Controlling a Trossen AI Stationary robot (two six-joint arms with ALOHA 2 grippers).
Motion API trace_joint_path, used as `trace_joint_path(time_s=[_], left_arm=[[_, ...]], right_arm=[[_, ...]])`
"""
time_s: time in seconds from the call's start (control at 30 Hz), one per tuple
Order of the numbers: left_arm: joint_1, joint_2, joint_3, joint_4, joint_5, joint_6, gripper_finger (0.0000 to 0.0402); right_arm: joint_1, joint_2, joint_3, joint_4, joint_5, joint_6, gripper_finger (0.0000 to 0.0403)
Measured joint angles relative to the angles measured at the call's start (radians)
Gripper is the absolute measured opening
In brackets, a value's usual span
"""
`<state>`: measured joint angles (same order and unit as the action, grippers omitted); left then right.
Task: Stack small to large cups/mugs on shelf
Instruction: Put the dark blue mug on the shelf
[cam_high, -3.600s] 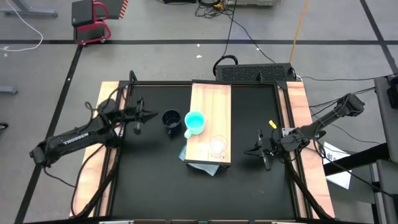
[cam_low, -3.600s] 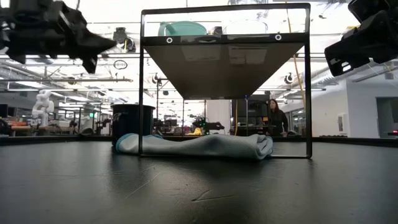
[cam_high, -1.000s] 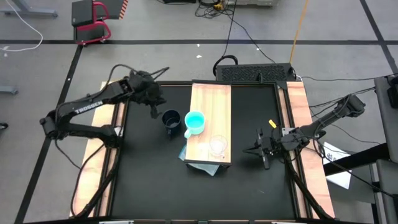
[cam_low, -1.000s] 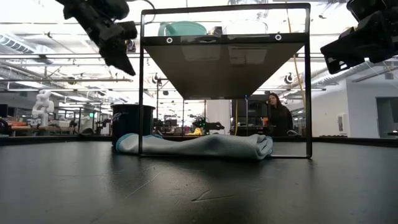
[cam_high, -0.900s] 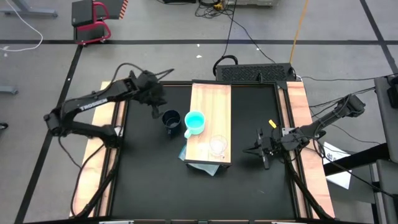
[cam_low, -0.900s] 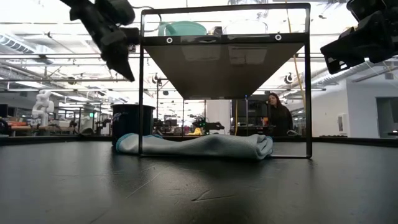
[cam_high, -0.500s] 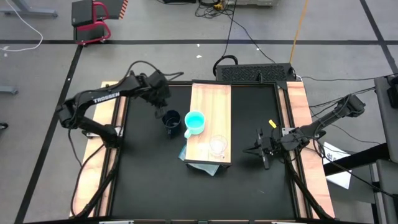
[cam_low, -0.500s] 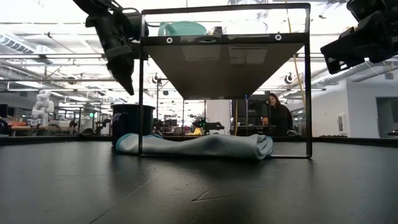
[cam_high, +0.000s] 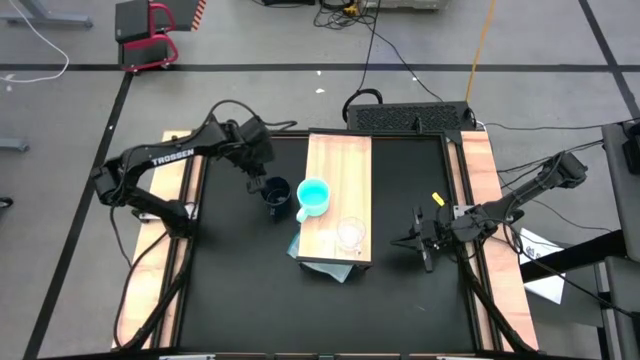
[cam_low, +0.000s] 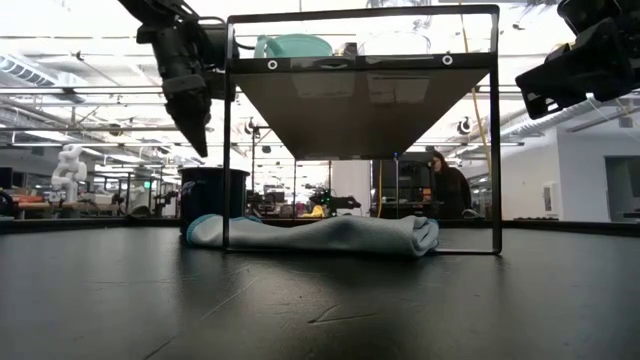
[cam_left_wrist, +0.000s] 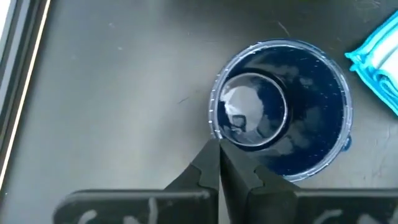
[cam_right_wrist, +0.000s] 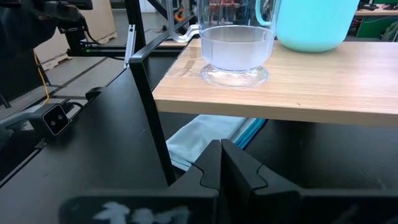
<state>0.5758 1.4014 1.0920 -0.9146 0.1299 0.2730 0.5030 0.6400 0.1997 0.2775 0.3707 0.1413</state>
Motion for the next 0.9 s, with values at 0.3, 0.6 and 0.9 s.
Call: trace_joint_path(time_s=[0.3,0.6,0.9], left_arm=[[-0.058,0.0,0.0,-0.001,0.01,0.014,0.0077],[-0.08,0.0,-0.009,0.038,-0.018,-0.013,0.0159],[-0.08,0.0,-0.009,0.051,-0.048,-0.006,0.0211]], right_arm=[[0.0,0.0,0.0,0.0,0.0,0.002,0.0],[0.0,0.0,0.0,0.0,0.0,0.003,0.0],[0.0,0.0,0.0,0.0,-0.001,0.003,0.0]])
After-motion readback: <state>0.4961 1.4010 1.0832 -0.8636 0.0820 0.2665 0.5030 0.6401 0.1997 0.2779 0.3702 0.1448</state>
